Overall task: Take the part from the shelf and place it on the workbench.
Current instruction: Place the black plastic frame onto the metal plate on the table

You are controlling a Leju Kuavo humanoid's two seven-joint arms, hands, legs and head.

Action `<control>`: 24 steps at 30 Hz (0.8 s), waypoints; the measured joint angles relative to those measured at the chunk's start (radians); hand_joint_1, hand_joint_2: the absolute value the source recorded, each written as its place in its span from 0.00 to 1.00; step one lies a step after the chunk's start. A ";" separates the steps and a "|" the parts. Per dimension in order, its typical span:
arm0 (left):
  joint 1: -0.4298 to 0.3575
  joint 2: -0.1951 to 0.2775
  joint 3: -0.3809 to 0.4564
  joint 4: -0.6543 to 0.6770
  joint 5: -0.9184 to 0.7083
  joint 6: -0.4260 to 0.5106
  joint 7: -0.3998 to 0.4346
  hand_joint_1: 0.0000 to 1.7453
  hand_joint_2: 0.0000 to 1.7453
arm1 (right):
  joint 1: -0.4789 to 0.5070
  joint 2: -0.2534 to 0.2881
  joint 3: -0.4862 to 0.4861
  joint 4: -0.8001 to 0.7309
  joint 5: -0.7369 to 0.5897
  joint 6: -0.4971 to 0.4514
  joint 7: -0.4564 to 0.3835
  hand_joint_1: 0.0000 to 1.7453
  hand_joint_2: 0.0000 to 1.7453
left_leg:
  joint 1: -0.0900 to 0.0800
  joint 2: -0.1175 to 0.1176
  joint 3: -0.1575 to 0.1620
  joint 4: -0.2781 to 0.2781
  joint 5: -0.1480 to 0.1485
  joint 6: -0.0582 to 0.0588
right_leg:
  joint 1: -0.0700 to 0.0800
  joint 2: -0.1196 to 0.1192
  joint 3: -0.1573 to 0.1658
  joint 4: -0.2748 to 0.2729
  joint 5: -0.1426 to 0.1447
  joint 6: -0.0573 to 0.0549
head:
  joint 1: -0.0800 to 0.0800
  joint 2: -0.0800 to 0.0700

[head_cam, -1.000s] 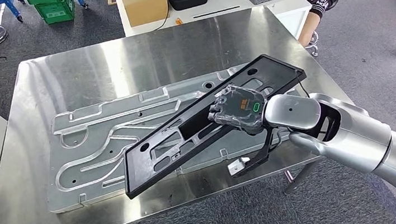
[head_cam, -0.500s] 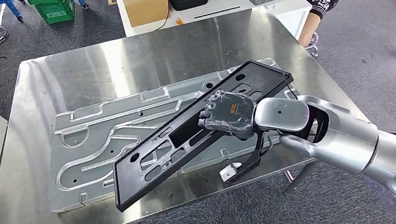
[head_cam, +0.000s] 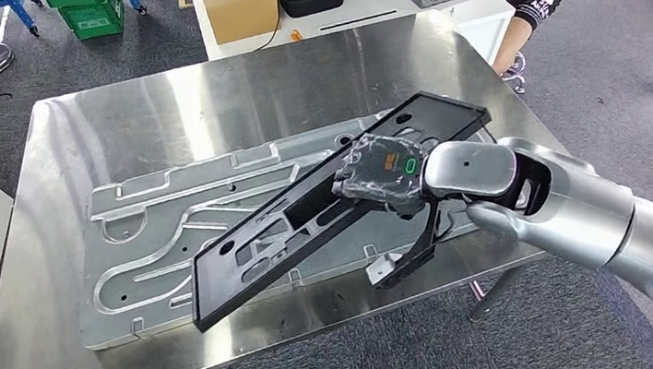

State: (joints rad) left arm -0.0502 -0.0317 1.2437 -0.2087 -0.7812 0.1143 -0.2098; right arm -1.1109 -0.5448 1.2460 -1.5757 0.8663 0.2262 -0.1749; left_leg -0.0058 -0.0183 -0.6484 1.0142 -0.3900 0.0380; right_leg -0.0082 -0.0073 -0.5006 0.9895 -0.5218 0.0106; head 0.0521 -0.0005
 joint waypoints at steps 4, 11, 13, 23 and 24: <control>0.004 0.005 0.017 0.000 0.010 -0.004 0.005 0.00 1.00 | -0.045 -0.039 -0.028 0.054 -0.026 0.003 -0.004 1.00 1.00 | 0.000 0.000 0.000 0.000 0.000 0.000 | 0.000 0.000 0.001 0.000 0.000 0.000 | 0.000 0.000; 0.007 0.007 0.037 -0.001 0.017 -0.003 0.004 0.00 1.00 | -0.065 -0.081 -0.083 0.119 -0.040 -0.001 -0.002 1.00 1.00 | -0.001 0.000 0.000 0.001 0.000 0.000 | -0.001 0.000 0.001 0.000 0.000 0.000 | 0.000 0.000; 0.007 0.007 0.042 -0.001 0.018 0.001 -0.001 0.00 1.00 | -0.064 -0.092 -0.095 0.128 -0.040 -0.002 -0.002 1.00 1.00 | -0.001 0.000 0.000 0.001 0.000 0.000 | -0.001 0.000 0.001 0.000 0.000 0.000 | 0.000 0.000; 0.007 0.008 0.064 -0.003 0.019 0.018 -0.008 0.00 1.00 | -0.022 -0.119 -0.131 0.152 -0.037 -0.017 -0.025 1.00 1.00 | 0.000 0.001 0.001 0.001 0.000 0.000 | -0.001 0.001 0.001 0.000 0.000 0.000 | 0.000 0.000; 0.007 0.008 0.065 -0.004 0.019 0.017 -0.008 0.00 1.00 | -0.013 -0.119 -0.131 0.152 -0.037 -0.022 -0.026 1.00 1.00 | 0.000 0.000 0.001 0.001 0.000 0.000 | -0.001 0.001 0.001 0.000 0.000 0.000 | 0.000 0.000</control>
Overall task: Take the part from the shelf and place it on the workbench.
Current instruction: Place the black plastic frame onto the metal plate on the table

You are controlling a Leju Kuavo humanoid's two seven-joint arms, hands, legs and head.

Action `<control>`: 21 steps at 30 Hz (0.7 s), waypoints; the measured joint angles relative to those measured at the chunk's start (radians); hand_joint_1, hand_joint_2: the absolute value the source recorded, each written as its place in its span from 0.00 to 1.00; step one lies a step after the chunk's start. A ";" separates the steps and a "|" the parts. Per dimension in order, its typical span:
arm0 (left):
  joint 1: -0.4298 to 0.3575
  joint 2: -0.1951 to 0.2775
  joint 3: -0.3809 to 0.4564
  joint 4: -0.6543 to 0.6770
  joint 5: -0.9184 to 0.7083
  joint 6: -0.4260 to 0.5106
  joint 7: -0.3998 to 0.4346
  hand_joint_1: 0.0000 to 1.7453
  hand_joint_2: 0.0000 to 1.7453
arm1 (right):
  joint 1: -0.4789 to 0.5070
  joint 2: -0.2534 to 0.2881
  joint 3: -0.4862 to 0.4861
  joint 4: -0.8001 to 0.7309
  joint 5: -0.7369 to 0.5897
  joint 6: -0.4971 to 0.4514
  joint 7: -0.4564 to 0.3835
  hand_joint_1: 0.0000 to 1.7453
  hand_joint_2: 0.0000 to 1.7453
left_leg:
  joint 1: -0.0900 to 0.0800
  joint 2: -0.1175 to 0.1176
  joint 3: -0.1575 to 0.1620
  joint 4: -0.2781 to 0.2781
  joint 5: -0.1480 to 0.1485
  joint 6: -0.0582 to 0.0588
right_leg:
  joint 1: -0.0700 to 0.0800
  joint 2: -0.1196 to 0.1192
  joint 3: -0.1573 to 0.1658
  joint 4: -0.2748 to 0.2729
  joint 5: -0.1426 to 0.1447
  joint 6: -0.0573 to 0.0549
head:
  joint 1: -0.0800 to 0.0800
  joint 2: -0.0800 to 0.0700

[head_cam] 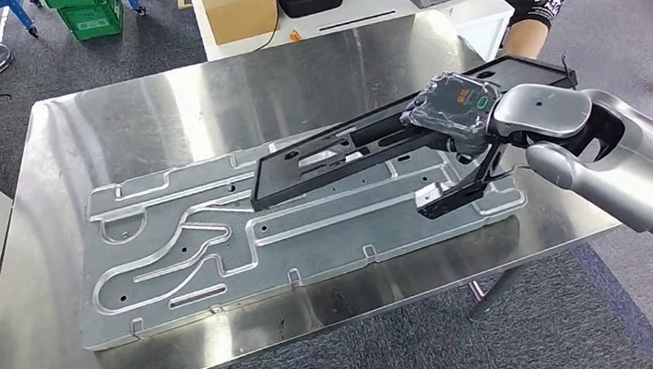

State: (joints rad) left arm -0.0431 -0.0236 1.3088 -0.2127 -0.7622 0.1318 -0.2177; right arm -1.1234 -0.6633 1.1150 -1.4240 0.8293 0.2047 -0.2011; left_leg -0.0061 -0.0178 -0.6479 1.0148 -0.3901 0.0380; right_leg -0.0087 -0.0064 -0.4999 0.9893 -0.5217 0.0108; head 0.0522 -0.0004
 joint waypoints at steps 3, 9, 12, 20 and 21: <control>0.000 0.003 0.002 -0.004 0.000 0.000 0.002 0.00 1.00 | 0.028 0.000 0.000 0.000 0.003 -0.015 -0.002 1.00 1.00 | 0.000 0.000 0.000 0.000 0.000 0.000 | 0.000 0.000 0.001 0.000 0.000 0.000 | 0.000 0.000; 0.000 0.010 0.006 -0.006 0.000 0.004 0.003 0.00 1.00 | 0.057 0.001 -0.001 0.001 0.009 -0.022 -0.005 1.00 1.00 | 0.000 0.000 0.000 0.000 0.000 0.000 | 0.000 0.000 0.001 0.000 0.000 0.000 | 0.000 0.000; 0.000 0.012 0.007 -0.006 0.000 0.009 0.002 0.00 1.00 | 0.062 0.002 -0.002 0.001 0.009 -0.023 -0.006 0.75 0.75 | 0.000 0.000 0.000 0.000 0.000 0.000 | 0.000 0.000 0.001 0.000 0.000 0.000 | 0.000 0.000; 0.000 0.024 0.010 -0.008 -0.007 0.018 0.007 0.00 0.25 | 0.065 0.009 -0.009 -0.008 0.012 -0.024 -0.020 0.00 0.00 | 0.000 0.000 0.000 0.000 0.000 0.000 | 0.000 0.000 0.001 0.000 0.000 0.000 | 0.000 0.000; -0.001 0.025 0.012 -0.008 -0.004 0.016 0.004 0.00 0.00 | 0.065 0.011 -0.009 -0.010 0.012 -0.024 -0.021 0.00 0.00 | 0.000 0.000 0.000 0.000 0.000 0.000 | 0.000 0.000 0.001 0.000 0.000 0.000 | 0.000 0.000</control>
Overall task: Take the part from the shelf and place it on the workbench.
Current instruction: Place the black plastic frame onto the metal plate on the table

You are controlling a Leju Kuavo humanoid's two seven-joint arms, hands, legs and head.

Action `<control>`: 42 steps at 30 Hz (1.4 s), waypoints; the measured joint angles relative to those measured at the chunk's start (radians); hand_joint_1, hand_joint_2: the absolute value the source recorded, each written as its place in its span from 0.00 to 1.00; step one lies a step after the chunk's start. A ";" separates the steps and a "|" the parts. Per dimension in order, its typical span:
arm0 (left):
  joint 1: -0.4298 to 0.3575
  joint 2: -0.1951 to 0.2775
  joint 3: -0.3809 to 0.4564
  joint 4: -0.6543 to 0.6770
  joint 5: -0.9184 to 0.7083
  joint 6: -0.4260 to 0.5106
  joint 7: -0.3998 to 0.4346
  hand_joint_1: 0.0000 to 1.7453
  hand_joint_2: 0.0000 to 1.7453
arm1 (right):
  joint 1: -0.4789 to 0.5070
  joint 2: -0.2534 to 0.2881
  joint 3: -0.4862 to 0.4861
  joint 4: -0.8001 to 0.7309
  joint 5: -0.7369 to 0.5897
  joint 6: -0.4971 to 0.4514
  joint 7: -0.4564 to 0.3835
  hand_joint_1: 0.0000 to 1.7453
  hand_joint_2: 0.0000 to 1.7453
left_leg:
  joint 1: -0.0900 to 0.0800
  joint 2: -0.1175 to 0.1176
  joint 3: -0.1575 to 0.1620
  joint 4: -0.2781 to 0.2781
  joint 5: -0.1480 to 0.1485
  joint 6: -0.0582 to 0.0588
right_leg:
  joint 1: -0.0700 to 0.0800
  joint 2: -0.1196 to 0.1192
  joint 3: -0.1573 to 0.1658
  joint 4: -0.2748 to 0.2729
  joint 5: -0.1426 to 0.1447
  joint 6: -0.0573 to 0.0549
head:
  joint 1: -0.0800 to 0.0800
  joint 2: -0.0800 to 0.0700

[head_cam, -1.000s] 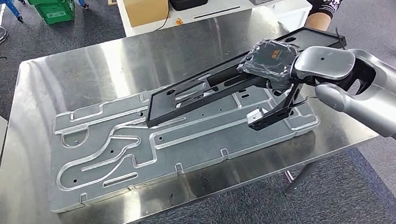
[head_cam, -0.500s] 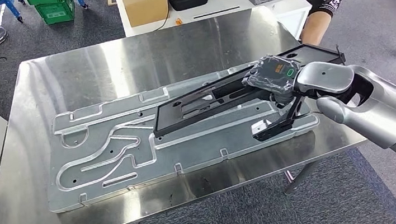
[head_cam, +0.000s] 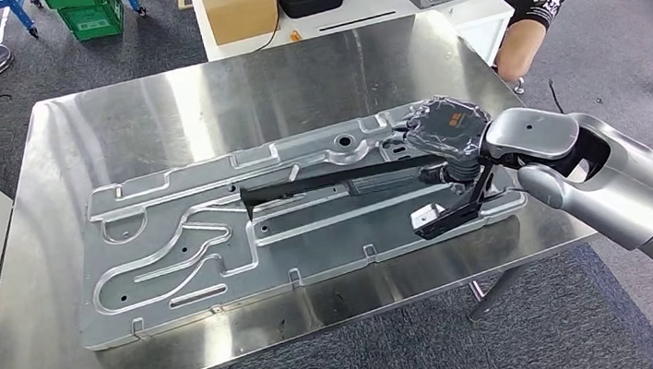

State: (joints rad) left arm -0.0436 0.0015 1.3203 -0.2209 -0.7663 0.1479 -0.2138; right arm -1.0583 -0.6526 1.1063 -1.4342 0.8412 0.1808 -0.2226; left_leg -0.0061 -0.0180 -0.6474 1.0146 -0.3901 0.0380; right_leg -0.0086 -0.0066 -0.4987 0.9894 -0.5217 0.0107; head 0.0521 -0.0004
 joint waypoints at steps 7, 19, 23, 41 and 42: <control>-0.001 0.004 0.016 -0.001 0.016 -0.005 -0.022 0.00 0.00 | 0.006 0.001 0.000 -0.017 0.000 0.000 -0.003 0.00 0.00 | 0.000 0.000 0.001 0.000 0.000 0.000 | 0.000 0.000 0.000 0.000 0.000 0.000 | 0.000 0.000; -0.002 0.008 0.024 -0.001 0.015 -0.005 -0.036 0.00 0.00 | 0.019 0.001 0.000 -0.033 -0.004 0.000 -0.002 0.00 0.00 | 0.000 0.000 0.001 0.000 0.000 0.000 | 0.000 0.000 0.000 0.000 0.000 0.000 | 0.000 0.000; -0.002 0.009 0.027 -0.001 0.015 -0.005 -0.037 0.00 0.00 | 0.023 0.001 0.000 -0.033 -0.006 0.000 -0.002 0.00 0.00 | 0.000 0.000 0.001 0.000 0.000 0.000 | 0.000 0.000 0.000 0.000 0.000 0.000 | 0.000 0.000; -0.007 0.010 0.041 -0.001 0.027 -0.008 -0.047 0.00 0.00 | -0.014 0.001 -0.023 -0.035 -0.047 0.039 0.004 0.00 0.00 | -0.007 0.000 0.001 0.007 -0.008 0.010 | -0.007 0.001 0.004 -0.005 -0.002 0.013 | 0.000 0.000; -0.007 0.010 0.043 -0.001 0.029 -0.012 -0.051 0.00 0.00 | -0.028 0.000 -0.030 -0.037 -0.058 0.049 0.006 0.00 0.00 | -0.004 0.000 0.003 0.003 -0.008 0.013 | -0.007 0.001 0.006 -0.004 -0.004 0.015 | 0.000 0.000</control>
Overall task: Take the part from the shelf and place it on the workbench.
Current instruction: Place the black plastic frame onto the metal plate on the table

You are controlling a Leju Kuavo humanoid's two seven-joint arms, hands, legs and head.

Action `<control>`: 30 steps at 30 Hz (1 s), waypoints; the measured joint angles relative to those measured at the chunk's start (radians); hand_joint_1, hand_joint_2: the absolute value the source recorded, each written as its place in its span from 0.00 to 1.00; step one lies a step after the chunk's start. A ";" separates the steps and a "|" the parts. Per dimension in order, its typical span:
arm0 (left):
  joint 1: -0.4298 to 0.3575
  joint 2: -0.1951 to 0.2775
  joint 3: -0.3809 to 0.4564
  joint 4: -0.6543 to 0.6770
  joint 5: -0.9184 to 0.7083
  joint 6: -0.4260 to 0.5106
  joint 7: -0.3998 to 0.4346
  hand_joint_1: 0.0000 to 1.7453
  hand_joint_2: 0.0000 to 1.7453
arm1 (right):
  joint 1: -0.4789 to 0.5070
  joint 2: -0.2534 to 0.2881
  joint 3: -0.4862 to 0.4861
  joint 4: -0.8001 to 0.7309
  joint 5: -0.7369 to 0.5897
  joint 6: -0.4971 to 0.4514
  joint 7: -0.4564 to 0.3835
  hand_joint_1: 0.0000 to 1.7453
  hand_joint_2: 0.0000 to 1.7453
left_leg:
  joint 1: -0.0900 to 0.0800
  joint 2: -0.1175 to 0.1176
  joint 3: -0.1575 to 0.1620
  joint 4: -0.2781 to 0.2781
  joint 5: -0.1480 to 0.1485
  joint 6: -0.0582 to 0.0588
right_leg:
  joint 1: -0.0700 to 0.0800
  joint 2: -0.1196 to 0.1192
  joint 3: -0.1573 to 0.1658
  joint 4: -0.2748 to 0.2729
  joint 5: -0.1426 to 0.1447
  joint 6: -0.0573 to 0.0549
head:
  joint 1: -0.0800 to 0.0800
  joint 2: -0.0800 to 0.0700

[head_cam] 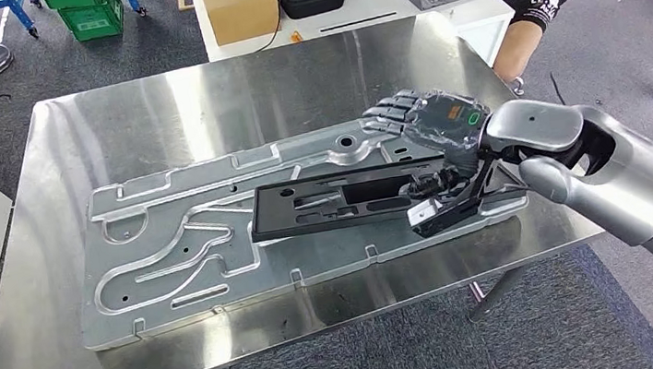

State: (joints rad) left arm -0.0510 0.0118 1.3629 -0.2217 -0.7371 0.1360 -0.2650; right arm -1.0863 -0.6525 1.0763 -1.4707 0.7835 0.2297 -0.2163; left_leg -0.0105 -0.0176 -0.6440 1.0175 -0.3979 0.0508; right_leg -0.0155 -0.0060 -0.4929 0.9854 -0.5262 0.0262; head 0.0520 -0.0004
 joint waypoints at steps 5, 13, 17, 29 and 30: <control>-0.003 -0.001 0.005 0.000 0.004 -0.005 -0.005 0.00 0.00 | -0.046 -0.009 -0.029 -0.009 -0.024 0.023 0.003 0.00 0.00 | 0.005 0.003 0.021 -0.017 0.005 0.017 | 0.001 0.004 -0.096 0.208 -0.111 0.003 | 0.001 0.000; -0.006 -0.009 0.016 0.000 0.006 -0.005 -0.006 0.00 0.00 | -0.060 -0.019 -0.034 -0.011 -0.026 0.024 0.005 0.00 0.00 | 0.002 -0.005 0.014 0.006 -0.002 -0.002 | 0.010 0.007 -0.059 0.048 0.037 -0.018 | 0.001 0.000; -0.005 -0.013 0.019 -0.001 0.006 -0.005 -0.006 0.00 0.00 | -0.064 -0.020 -0.035 -0.013 -0.026 0.024 0.005 0.00 0.00 | 0.002 -0.004 0.000 0.022 -0.017 -0.028 | 0.005 0.003 -0.070 0.033 0.059 -0.040 | 0.000 0.000; -0.011 -0.016 0.019 -0.001 0.007 -0.005 -0.009 0.00 0.00 | -0.064 -0.021 -0.035 -0.013 -0.027 0.025 0.004 0.00 0.00 | 0.030 0.006 0.114 0.016 -0.112 -0.065 | -0.009 -0.009 -0.167 0.060 0.126 -0.011 | -0.001 0.000; -0.011 -0.016 0.020 -0.001 0.007 -0.005 -0.009 0.00 0.00 | -0.063 -0.021 -0.035 -0.012 -0.028 0.025 0.004 0.00 0.00 | 0.028 0.004 0.107 0.017 -0.105 -0.054 | -0.009 -0.009 -0.168 0.058 0.133 -0.002 | 0.000 0.000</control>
State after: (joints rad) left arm -0.0619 -0.0045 1.3825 -0.2232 -0.7301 0.1308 -0.2744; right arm -1.1496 -0.6740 1.0414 -1.4829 0.7559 0.2549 -0.2123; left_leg 0.0175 -0.0132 -0.5365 1.0349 -0.5031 -0.0035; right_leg -0.0243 -0.0152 -0.6605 1.0433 -0.3933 0.0238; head 0.0519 -0.0004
